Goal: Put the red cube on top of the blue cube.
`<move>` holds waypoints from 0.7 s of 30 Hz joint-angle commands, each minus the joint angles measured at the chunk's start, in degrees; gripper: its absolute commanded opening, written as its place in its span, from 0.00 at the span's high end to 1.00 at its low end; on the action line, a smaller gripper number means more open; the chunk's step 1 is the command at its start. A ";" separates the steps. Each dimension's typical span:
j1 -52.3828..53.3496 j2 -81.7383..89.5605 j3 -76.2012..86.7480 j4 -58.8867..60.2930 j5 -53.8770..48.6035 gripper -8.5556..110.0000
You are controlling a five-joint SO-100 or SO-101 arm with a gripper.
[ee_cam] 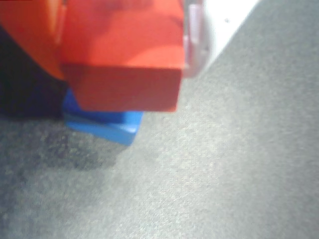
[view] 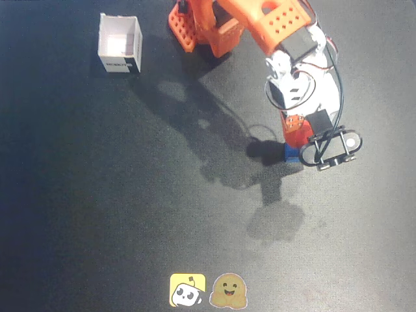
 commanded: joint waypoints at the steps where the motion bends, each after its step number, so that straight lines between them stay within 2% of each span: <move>1: -0.35 -0.26 -0.09 -2.20 -3.69 0.86; 8: 0.35 0.70 1.14 -2.29 -5.89 0.86; 21: 0.97 4.92 4.57 -2.11 6.59 0.85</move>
